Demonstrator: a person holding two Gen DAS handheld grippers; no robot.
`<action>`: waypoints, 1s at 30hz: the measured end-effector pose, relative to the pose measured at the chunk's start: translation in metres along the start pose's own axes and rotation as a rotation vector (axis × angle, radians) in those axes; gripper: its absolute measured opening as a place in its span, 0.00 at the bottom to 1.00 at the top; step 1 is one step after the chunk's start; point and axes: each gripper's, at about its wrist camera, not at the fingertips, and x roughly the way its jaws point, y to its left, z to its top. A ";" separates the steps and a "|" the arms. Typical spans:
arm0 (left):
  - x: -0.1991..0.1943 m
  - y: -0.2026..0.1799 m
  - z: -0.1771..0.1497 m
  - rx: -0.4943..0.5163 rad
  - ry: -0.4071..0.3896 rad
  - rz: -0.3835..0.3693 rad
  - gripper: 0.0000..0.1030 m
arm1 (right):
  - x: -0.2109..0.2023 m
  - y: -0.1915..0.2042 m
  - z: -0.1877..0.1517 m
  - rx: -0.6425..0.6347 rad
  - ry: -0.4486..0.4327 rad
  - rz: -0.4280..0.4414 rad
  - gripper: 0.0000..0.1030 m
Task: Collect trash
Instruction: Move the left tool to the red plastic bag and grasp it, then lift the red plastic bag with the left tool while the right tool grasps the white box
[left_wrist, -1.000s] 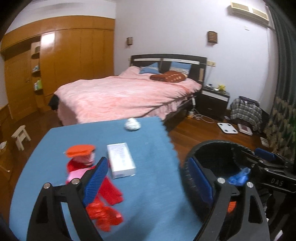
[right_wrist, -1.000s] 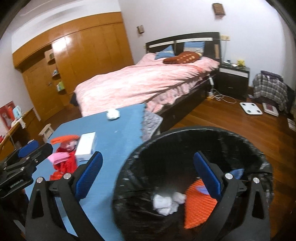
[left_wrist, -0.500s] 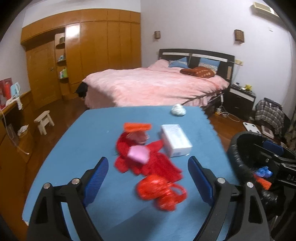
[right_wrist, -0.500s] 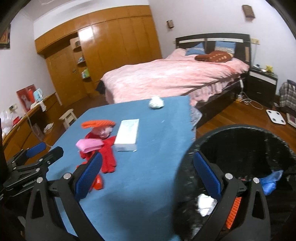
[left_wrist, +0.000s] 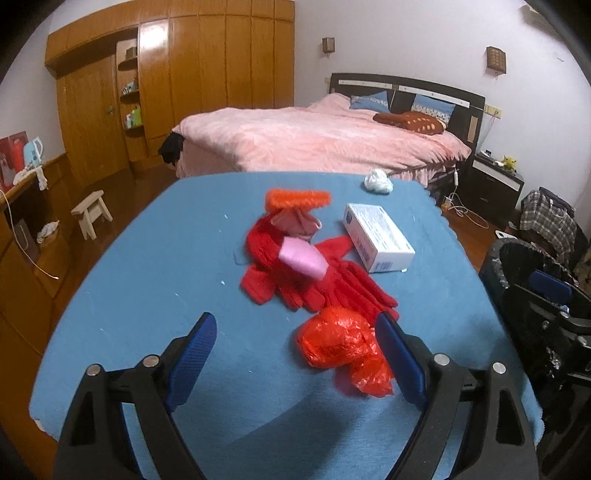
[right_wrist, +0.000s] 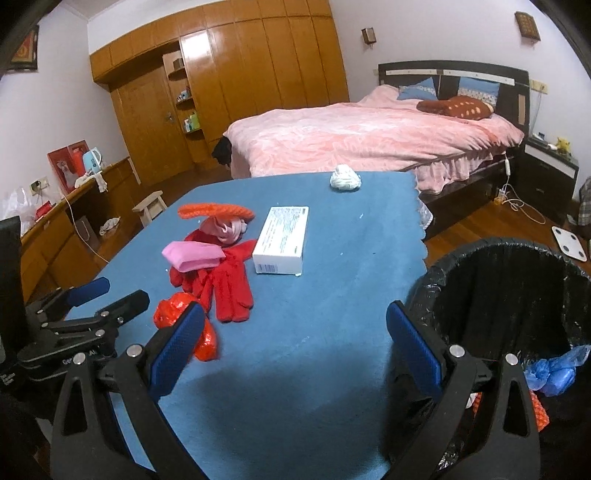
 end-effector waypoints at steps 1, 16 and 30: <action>0.003 -0.001 -0.001 0.001 0.007 -0.004 0.83 | 0.001 -0.001 0.000 -0.001 0.003 -0.003 0.93; 0.043 -0.016 -0.011 -0.005 0.110 -0.128 0.50 | 0.008 -0.005 0.001 -0.014 0.024 -0.011 0.93; 0.011 -0.002 0.012 -0.038 0.020 -0.108 0.45 | 0.015 0.001 0.016 -0.026 0.008 -0.011 0.93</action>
